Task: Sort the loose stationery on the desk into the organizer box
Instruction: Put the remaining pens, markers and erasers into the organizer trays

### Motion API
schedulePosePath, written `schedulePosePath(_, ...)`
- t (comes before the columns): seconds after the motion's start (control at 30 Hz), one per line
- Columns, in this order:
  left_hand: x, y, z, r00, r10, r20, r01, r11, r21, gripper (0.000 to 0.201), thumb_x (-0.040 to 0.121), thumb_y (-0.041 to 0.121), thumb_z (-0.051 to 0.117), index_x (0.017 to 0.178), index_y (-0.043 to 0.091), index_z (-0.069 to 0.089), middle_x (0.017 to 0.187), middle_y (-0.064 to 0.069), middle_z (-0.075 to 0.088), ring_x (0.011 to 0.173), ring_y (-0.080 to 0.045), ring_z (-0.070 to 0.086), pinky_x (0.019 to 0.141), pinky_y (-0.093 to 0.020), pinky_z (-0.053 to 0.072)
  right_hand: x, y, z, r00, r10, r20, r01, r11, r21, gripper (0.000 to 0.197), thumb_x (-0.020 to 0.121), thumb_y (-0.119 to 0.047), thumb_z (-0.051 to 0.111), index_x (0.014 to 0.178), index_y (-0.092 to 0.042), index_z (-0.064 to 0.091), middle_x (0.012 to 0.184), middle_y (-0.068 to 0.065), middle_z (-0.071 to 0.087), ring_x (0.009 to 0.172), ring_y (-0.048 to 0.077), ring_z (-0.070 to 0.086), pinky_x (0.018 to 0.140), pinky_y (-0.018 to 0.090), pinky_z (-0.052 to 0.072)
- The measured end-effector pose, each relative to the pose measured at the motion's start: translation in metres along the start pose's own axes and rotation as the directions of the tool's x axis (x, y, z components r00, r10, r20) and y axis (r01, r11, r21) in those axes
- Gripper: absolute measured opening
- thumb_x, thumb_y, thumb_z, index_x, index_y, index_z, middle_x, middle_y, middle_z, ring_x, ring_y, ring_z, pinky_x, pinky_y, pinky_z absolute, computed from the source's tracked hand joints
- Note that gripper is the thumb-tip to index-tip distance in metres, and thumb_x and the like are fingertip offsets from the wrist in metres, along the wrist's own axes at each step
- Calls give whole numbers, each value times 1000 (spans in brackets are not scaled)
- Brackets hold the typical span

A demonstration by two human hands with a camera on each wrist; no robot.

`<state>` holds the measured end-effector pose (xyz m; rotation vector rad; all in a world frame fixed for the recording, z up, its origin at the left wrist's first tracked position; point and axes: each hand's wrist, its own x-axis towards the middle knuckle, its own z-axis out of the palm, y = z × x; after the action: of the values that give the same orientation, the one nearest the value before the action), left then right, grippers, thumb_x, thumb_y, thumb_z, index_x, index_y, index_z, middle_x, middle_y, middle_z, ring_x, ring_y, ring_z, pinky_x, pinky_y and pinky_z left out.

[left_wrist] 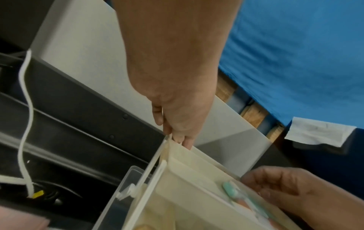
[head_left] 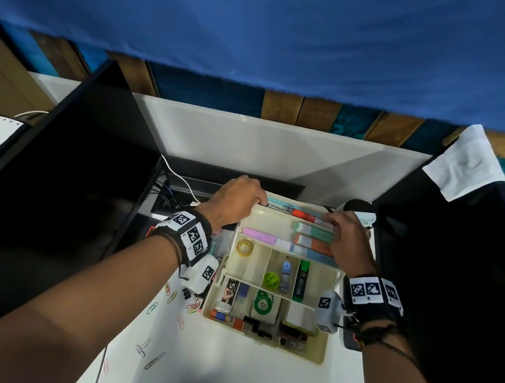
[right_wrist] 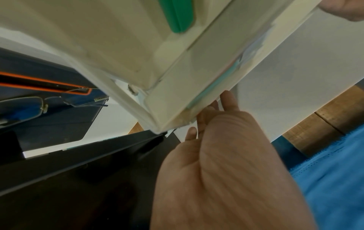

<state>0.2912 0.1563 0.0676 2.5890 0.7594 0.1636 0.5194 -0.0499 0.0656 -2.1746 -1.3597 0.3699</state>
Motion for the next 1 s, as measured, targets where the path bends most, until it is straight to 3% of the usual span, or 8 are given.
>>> schedulePosePath(0.1,-2,5,2,999,31,9,-31,998,50,28,99,9,61,115,25,77,110,2,65,99,-18,54,88,-39,55,0,0,4,1000,2,-3,-2,1000,-27,34,91,6,56,111,-17,72,110,-4,57,110,23,60,98,52,48)
schedulePosePath(0.23,-15,-1,-6,995,-46,-92,34,992,-122,29,100,5,54,112,20,76,109,2,63,102,-15,56,91,-32,54,-4,-5,8,1000,4,-31,-4,1000,23,29,96,2,55,109,-16,72,111,-7,54,111,19,56,99,50,46)
schedulePosePath(0.37,-58,-31,-12,974,-188,-123,154,957,-244,36,95,-4,55,109,23,76,107,7,61,98,-9,62,90,-22,52,-21,-26,17,996,-21,-84,22,1000,7,27,91,-1,64,110,-19,69,116,0,58,109,25,58,97,54,49)
schedulePosePath(0.47,-101,-57,-16,933,-342,-114,295,905,-306,42,91,-11,55,105,22,77,108,4,66,99,-12,66,95,-26,54,-43,-59,30,987,-143,-73,143,990,-3,26,92,-2,64,113,-18,68,124,4,61,118,25,56,103,47,49)
schedulePosePath(0.63,-179,-81,-4,858,-514,8,484,802,-351,28,94,0,61,92,24,76,105,1,75,97,-15,70,93,-35,58,-88,-118,82,944,-312,110,307,950,59,26,93,-3,65,115,-16,69,117,2,62,110,21,59,97,41,51)
schedulePosePath(0.77,-232,-87,13,834,-548,68,538,779,-323,42,89,3,53,69,37,68,85,4,75,76,-15,72,75,-35,61,-116,-144,130,889,-345,301,371,928,-32,33,95,-36,64,127,-25,67,133,-3,58,123,22,53,98,46,51)
schedulePosePath(0.87,-263,-86,25,815,-570,105,569,753,-330,26,88,2,51,79,18,69,80,6,71,69,-19,69,65,-40,62,-133,-152,149,885,-260,386,371,895,-247,53,87,-60,61,129,-28,66,142,-2,52,129,29,45,97,51,48)
schedulePosePath(1.0,-298,-86,42,839,-541,67,526,773,-355,25,93,3,58,98,20,77,100,4,70,87,-12,64,83,-28,54,-144,-150,159,919,-188,346,288,920,-266,46,83,-47,73,122,-24,69,133,2,51,120,29,46,99,46,42)
